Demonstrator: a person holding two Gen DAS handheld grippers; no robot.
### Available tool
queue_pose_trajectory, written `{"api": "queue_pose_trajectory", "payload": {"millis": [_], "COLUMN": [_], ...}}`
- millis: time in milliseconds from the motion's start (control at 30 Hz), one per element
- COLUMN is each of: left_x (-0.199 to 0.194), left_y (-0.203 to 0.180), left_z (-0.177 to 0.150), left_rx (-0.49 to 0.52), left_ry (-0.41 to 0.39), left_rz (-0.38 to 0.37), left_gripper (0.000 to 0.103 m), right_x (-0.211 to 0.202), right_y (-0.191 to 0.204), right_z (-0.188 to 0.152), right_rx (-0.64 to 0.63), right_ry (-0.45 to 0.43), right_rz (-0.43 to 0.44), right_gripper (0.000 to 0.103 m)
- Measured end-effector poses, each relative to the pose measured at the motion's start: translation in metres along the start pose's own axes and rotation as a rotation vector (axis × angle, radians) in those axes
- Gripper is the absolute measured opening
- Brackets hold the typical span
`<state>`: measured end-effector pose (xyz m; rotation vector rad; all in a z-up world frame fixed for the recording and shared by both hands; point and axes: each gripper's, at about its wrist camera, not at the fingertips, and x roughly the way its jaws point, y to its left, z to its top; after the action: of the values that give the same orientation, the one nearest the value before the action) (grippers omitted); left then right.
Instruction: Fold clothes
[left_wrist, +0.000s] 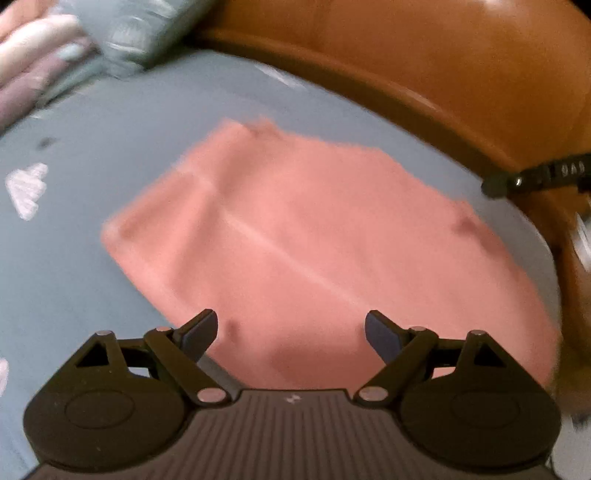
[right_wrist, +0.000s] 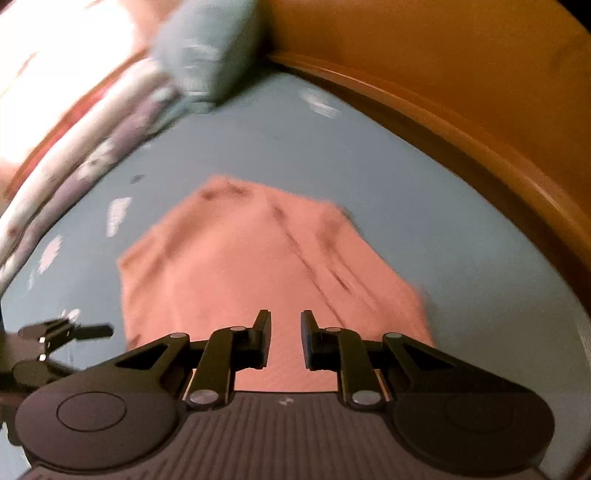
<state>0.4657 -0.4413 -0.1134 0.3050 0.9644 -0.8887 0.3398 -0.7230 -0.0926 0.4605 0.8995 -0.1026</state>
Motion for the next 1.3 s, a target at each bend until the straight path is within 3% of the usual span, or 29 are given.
{"api": "queue_pose_trajectory", "payload": {"millis": [267, 433, 500, 633, 733, 833, 933, 1033, 1100, 1167, 1300], "left_x": [0.027, 0.044, 0.055, 0.055, 0.04, 0.036, 0.054, 0.09, 0.09, 0.086, 0.068], "left_y": [0.055, 0.071, 0.079, 0.084, 0.078, 0.075, 0.073, 0.075, 0.07, 0.067, 0.071], "left_z": [0.036, 0.032, 0.032, 0.028, 0.031, 0.045, 0.061, 0.07, 0.07, 0.069, 0.065], "left_rx": [-0.018, 0.006, -0.017, -0.023, -0.028, 0.016, 0.051, 0.047, 0.08, 0.082, 0.013], "left_ry": [-0.188, -0.2, -0.149, -0.155, -0.193, -0.262, -0.252, -0.159, -0.17, -0.162, -0.188], "left_rz": [0.069, 0.058, 0.101, 0.089, 0.06, -0.014, -0.076, -0.032, -0.008, 0.008, -0.03], "left_gripper": [0.086, 0.086, 0.086, 0.086, 0.086, 0.086, 0.086, 0.086, 0.086, 0.085, 0.084], "right_x": [0.137, 0.203, 0.223, 0.225, 0.208, 0.207, 0.23, 0.244, 0.24, 0.225, 0.216], "right_y": [0.084, 0.118, 0.125, 0.134, 0.134, 0.137, 0.133, 0.12, 0.111, 0.104, 0.093], "right_z": [0.093, 0.101, 0.099, 0.102, 0.11, 0.115, 0.117, 0.128, 0.14, 0.145, 0.147], "right_rx": [-0.313, -0.455, -0.503, -0.549, -0.513, -0.514, -0.504, -0.394, -0.313, -0.303, -0.302], "right_ry": [0.046, 0.059, 0.079, 0.076, 0.061, 0.061, 0.081, 0.097, 0.113, 0.07, 0.062], "right_rz": [0.109, 0.083, 0.048, 0.024, 0.027, 0.076, 0.064, 0.099, 0.113, 0.088, 0.134], "right_gripper": [0.02, 0.02, 0.019, 0.019, 0.021, 0.021, 0.021, 0.021, 0.021, 0.024, 0.027]}}
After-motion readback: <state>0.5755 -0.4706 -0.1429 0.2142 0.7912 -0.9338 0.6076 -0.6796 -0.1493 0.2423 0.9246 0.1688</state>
